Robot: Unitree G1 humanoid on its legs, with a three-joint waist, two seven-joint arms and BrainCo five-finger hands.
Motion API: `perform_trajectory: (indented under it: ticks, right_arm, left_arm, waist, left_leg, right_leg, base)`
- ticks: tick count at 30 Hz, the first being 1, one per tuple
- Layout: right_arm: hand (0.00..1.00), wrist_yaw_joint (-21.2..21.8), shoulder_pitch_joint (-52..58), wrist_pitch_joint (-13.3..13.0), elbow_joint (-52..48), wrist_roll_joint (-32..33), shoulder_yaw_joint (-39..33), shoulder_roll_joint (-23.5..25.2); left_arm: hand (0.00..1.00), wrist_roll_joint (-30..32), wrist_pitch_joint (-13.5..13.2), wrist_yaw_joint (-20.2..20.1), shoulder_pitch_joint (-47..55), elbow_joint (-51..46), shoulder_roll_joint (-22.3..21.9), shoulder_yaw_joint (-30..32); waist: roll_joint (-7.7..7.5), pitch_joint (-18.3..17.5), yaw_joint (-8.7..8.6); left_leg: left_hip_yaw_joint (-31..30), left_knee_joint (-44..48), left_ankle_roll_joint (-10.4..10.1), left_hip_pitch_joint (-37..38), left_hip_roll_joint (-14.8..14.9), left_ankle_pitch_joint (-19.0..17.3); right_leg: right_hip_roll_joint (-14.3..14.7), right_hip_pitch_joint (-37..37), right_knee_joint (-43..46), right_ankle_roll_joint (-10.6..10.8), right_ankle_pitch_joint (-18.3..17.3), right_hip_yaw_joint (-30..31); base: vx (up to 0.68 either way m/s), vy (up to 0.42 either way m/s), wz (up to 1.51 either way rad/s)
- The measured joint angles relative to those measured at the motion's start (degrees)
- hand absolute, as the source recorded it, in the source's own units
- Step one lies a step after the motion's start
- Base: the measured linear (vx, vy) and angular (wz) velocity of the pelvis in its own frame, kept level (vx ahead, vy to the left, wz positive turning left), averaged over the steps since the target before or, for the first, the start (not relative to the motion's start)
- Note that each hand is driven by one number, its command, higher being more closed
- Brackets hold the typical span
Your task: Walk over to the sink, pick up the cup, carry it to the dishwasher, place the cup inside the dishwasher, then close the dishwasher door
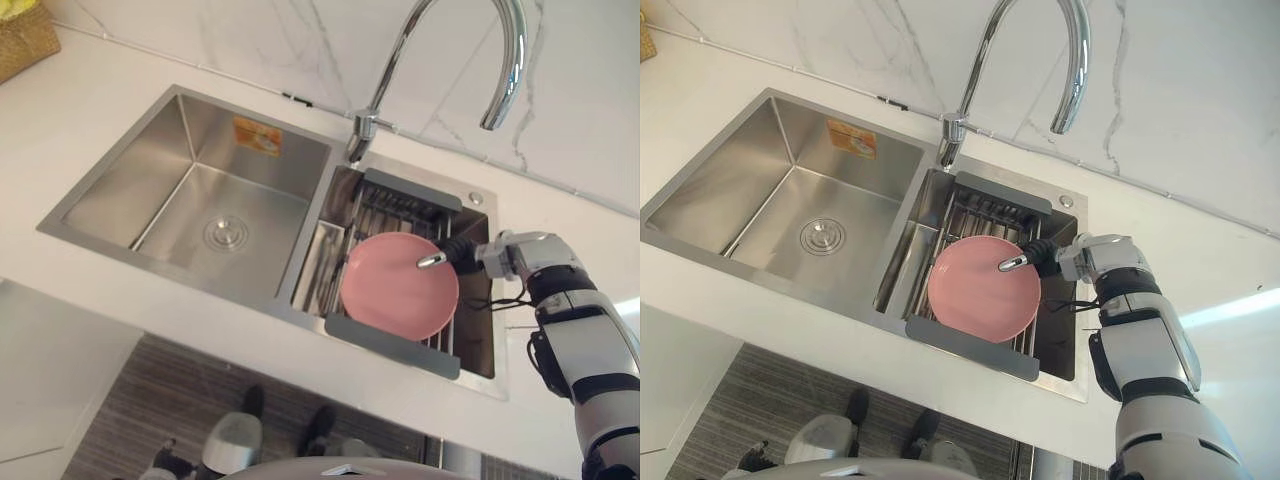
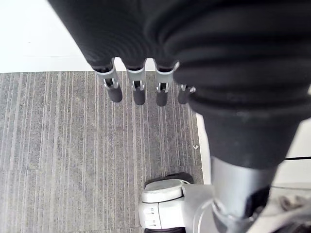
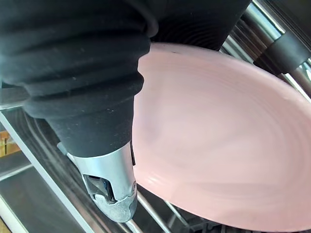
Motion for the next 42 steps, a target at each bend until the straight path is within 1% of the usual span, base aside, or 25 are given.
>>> perform_trajectory:
  ticks: [2,4,5,6,8,12,15,16,18,19,21,22,24,25,27,28,29,30,31,32,35,36,38,39,42]
  right_arm:
    - [0.0,0.25,0.01,0.91,-0.01,1.43,0.22,0.0]
    - [0.0,1.49,0.17,2.09,-0.02,2.58,0.29,0.0]
    - [0.0,3.0,0.42,2.82,-0.12,3.4,0.34,0.02]
    - [1.0,3.87,0.6,3.15,-0.13,3.55,0.36,0.05]
    - [1.0,6.14,1.05,3.83,-0.15,3.86,0.32,0.0]
    - [1.0,8.85,1.96,3.02,-0.87,3.13,0.46,-0.29]
    - [1.0,8.36,2.88,-0.47,-3.01,3.57,2.79,-1.06]
    - [1.0,7.67,3.33,-0.66,-3.41,4.2,2.83,-1.06]
    - [1.0,3.56,5.22,-2.26,-5.18,8.22,2.87,-0.96]
    - [1.0,2.57,5.37,-2.69,-5.18,9.16,2.84,-0.87]
    - [1.0,-2.2,6.21,-4.46,-5.18,12.2,2.38,0.25]
    - [1.0,-3.32,6.43,-5.1,-5.18,12.91,2.15,0.52]
    - [1.0,-8.49,6.86,-6.63,-5.25,16.78,1.91,1.47]
    - [1.0,-9.59,7.2,-6.76,-5.5,17.75,1.88,1.63]
    - [1.0,-14.78,8.91,-7.62,-7.76,21.6,0.34,2.82]
    - [1.0,-16.06,9.47,-7.84,-8.37,22.32,-0.53,3.39]
    - [1.0,-18.62,10.48,-8.18,-9.97,24.1,-1.58,4.39]
    - [1.0,-19.73,10.98,-8.39,-10.95,24.33,-2.53,4.99]
    - [1.0,-21.7,11.84,-8.8,-13.06,25.34,-3.49,5.7]
    - [1.0,-23.6,12.46,-8.8,-15.19,25.99,-4.9,6.22]
    - [1.0,-27.76,12.96,-8.91,-18.77,26.35,-7.73,6.22]
    - [1.0,-30.08,13.18,-9.04,-21.29,26.34,-10.39,6.18]
    - [1.0,-32.31,13.47,-9.28,-24.47,26.27,-12.87,5.86]
    - [1.0,-34.33,13.62,-9.6,-27.54,26.23,-14.6,5.25]
    - [1.0,-36.38,13.98,-10.08,-30.96,26.26,-16.8,4.3]
  left_arm:
    - [0.0,0.05,-0.05,0.02,-0.01,0.46,0.0,0.1]
    - [0.0,0.07,-0.06,0.02,0.01,0.58,0.0,0.11]
    - [0.0,0.08,-0.22,0.03,-0.01,0.58,0.0,0.14]
    - [0.0,0.08,-0.38,0.03,-0.01,0.58,0.0,0.14]
    - [0.0,0.12,-0.81,0.06,0.0,0.59,0.01,0.39]
    - [0.0,0.13,-0.88,0.05,0.02,0.59,0.0,1.41]
    - [0.0,0.3,-0.84,0.06,0.02,0.51,0.21,1.82]
    - [0.0,0.49,-0.84,0.06,0.01,0.51,0.24,1.81]
    - [0.0,1.19,-0.85,0.1,0.02,0.57,0.29,1.8]
    - [0.0,1.29,-0.85,0.12,0.02,0.6,0.28,1.8]
    - [0.0,1.68,-1.01,0.29,0.02,0.97,0.24,1.77]
    - [0.0,1.69,-1.05,0.42,0.02,1.1,0.22,1.76]
    - [0.0,1.96,-1.37,0.57,0.03,1.56,0.16,1.73]
    - [0.0,2.19,-1.51,0.59,0.02,1.67,0.17,1.74]
    - [0.0,2.19,-1.84,0.47,0.03,2.6,0.05,1.77]
    - [0.0,2.16,-1.31,0.09,0.05,2.6,0.0,1.82]
    - [0.0,1.94,0.46,-1.28,-0.02,2.64,-0.08,1.91]
    - [0.0,1.34,1.45,-1.93,-0.01,2.72,-0.14,1.98]
    - [0.0,-0.08,2.85,-2.75,0.05,3.03,-0.26,2.22]
    - [0.0,-1.11,3.69,-3.65,0.06,3.53,-0.63,2.99]
    - [0.0,-3.28,3.86,-4.68,0.08,4.0,-1.55,4.77]
    - [0.0,-4.15,4.05,-4.95,0.07,4.0,-2.2,5.75]
    - [0.0,-4.68,4.25,-5.2,0.05,3.95,-2.78,6.61]
    - [0.0,-4.66,4.36,-5.77,0.07,3.97,-2.84,6.63]
    - [0.0,-4.62,4.87,-5.88,0.08,3.98,-3.26,6.81]
  waist:
    - [-0.05,0.03,0.02]
    - [-0.07,0.02,0.28]
    - [-0.13,0.05,0.23]
    - [-0.14,0.07,0.16]
    - [-0.18,0.06,0.06]
    - [-0.5,0.0,0.12]
    - [-0.7,0.03,0.26]
    - [-0.7,0.03,0.27]
    - [-0.84,0.01,0.26]
    - [-0.86,0.02,0.25]
    - [-0.85,0.02,0.18]
    - [-0.85,0.02,0.14]
    - [-0.85,0.02,-0.06]
    - [-0.84,0.02,-0.09]
    - [-0.84,0.02,-0.28]
    - [-0.83,0.01,-0.4]
    - [-0.8,0.0,-0.78]
    - [-0.79,-0.01,-1.01]
    - [-0.78,-0.01,-1.54]
    - [-0.73,-0.04,-2.04]
    - [-0.42,-0.22,-2.93]
    - [-0.14,-0.46,-3.56]
    - [0.13,-0.76,-4.15]
    - [0.35,-1.28,-4.92]
    - [0.58,-2.44,-5.74]
  left_leg:
    - [0.33,0.0,0.24,-0.04,0.12,-0.21]
    - [0.91,0.0,0.29,0.03,0.25,-0.45]
    - [0.97,0.0,0.29,-0.01,0.26,-0.51]
    - [0.99,0.0,0.3,-0.04,0.26,-0.55]
    - [1.04,0.01,0.33,-0.02,0.25,-0.72]
    - [0.87,0.06,0.26,0.18,0.26,-0.87]
    - [0.56,0.37,0.18,0.92,0.24,-0.92]
    - [0.29,0.37,0.14,1.01,0.23,-0.95]
    - [-0.14,0.36,-0.06,1.25,0.26,-1.09]
    - [-0.15,0.36,-0.05,1.26,0.28,-1.08]
    - [-0.14,0.35,-0.15,1.26,0.33,-1.14]
    - [-0.12,0.34,-0.17,1.25,0.34,-1.16]
    - [0.11,0.16,-0.14,1.0,0.36,-1.18]
    - [0.29,0.03,-0.14,0.97,0.37,-1.19]
    - [0.71,0.02,-0.06,0.98,0.4,-1.26]
    - [0.8,0.02,-0.05,0.98,0.4,-1.27]
    - [0.94,0.03,-0.02,0.97,0.4,-1.28]
    - [1.02,0.03,0.0,0.99,0.4,-1.3]
    - [1.11,0.06,0.01,1.02,0.4,-1.34]
    - [1.2,0.32,-0.01,1.08,0.4,-1.36]
    - [1.27,0.38,0.34,1.29,0.39,-1.11]
    - [1.29,0.38,0.31,1.29,0.39,-1.13]
    - [1.48,0.38,0.13,1.42,0.4,-1.25]
    - [1.74,0.39,0.02,1.5,0.44,-1.33]
    - [3.0,0.38,-0.28,2.05,0.65,-1.68]
  right_leg:
    - [0.15,-0.01,-0.03,0.02,-0.24,0.3]
    - [0.28,-0.01,-0.09,-0.12,-0.35,0.82]
    - [0.3,-0.04,-0.21,-0.12,-0.34,0.86]
    - [0.3,-0.05,-0.26,-0.11,-0.34,0.87]
    - [0.3,-0.04,-0.32,0.28,-0.26,0.89]
    - [0.34,0.0,-0.27,0.17,-0.25,0.86]
    - [0.35,0.48,-0.24,0.2,-0.28,0.71]
    - [0.34,0.62,-0.24,0.29,-0.35,0.65]
    - [0.34,0.88,-0.01,0.35,-0.66,0.52]
    - [0.35,0.87,0.05,0.36,-0.7,0.52]
    - [0.37,0.85,0.18,0.32,-0.78,0.56]
    - [0.38,0.85,0.18,0.31,-0.81,0.55]
    - [0.38,0.83,0.16,0.47,-1.1,0.63]
    - [0.38,0.84,0.16,0.45,-1.12,0.65]
    - [0.39,0.84,0.14,0.15,-1.29,0.9]
    - [0.39,0.82,0.11,0.1,-1.31,0.95]
    - [0.38,0.79,0.07,0.1,-1.28,1.03]
    - [0.37,0.79,0.05,0.11,-1.27,1.07]
    - [0.37,0.78,0.01,0.44,-1.03,1.13]
    - [0.38,0.77,-0.13,0.23,-0.73,1.19]
    - [0.48,0.72,-0.49,0.13,-0.25,1.29]
    - [0.49,0.74,-0.58,0.11,-0.22,1.29]
    - [0.52,0.79,-0.66,0.11,-0.22,1.49]
    - [0.57,0.78,-0.72,0.1,-0.21,1.77]
    - [0.72,0.78,-0.73,0.04,-0.14,2.82]
  base:
    - [0.0,0.001,-0.1]
    - [0.01,0.004,-0.14]
    - [0.02,0.004,-0.05]
    - [0.04,0.006,-0.02]
    - [0.06,0.008,-0.01]
    - [0.07,0.0,0.01]
    - [0.08,-0.005,0.01]
    - [0.04,-0.005,0.07]
    - [0.0,-0.001,0.07]
    - [0.0,0.0,0.0]
    - [-0.04,0.007,0.01]
    - [-0.05,0.012,0.01]
    - [-0.06,0.015,-0.01]
    - [-0.07,0.022,-0.04]
    - [-0.03,0.024,-0.07]
    - [0.01,0.017,-0.06]
    - [0.02,0.012,-0.04]
    - [0.03,0.015,-0.04]
    - [0.04,0.014,-0.03]
    - [0.06,0.014,-0.02]
    - [0.07,0.007,-0.02]
    - [0.03,0.004,-0.02]
    - [0.02,0.008,-0.06]
    - [0.02,0.01,-0.1]
    - [0.0,0.009,-0.2]
